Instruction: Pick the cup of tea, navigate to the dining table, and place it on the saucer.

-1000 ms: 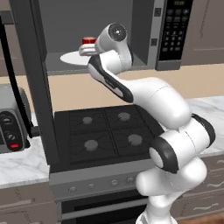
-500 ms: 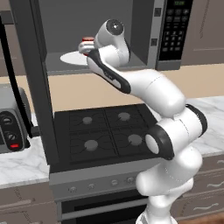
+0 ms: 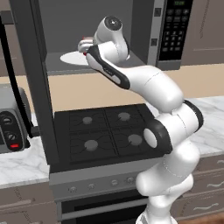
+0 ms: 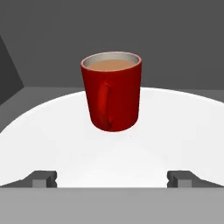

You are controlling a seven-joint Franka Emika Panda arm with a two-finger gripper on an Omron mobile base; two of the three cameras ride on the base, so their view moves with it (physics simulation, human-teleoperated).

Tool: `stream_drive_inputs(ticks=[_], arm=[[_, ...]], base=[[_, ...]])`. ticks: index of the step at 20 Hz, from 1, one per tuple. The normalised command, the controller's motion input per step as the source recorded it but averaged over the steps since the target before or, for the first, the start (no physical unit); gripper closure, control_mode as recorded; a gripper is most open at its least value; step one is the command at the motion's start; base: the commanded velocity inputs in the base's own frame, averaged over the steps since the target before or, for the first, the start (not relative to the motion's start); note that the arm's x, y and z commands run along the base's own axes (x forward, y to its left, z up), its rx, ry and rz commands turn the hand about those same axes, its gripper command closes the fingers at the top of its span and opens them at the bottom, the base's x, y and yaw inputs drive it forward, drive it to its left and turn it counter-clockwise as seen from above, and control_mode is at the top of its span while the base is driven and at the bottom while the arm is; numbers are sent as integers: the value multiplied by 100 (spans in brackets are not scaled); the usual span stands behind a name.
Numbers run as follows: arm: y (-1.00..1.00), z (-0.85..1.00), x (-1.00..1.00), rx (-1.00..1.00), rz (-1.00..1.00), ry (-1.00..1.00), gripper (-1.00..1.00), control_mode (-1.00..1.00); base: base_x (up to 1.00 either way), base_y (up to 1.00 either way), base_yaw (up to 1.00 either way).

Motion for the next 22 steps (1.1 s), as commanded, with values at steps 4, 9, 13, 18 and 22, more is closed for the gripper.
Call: stream_drive_inputs(ticks=[4,9,13,18,22], arm=[[0,0,29,0,0,4,-100,-100],[5,0,18,0,0,6,-100,-100],[12,-2,29,-2,0,7,-100,-100],[17,-4,30,-3,0,2,-100,-100],[17,0,25,-2,0,0,-100,-100]], base=[[0,0,0],[0,0,0],[0,0,0],[0,0,0],[0,0,0]])
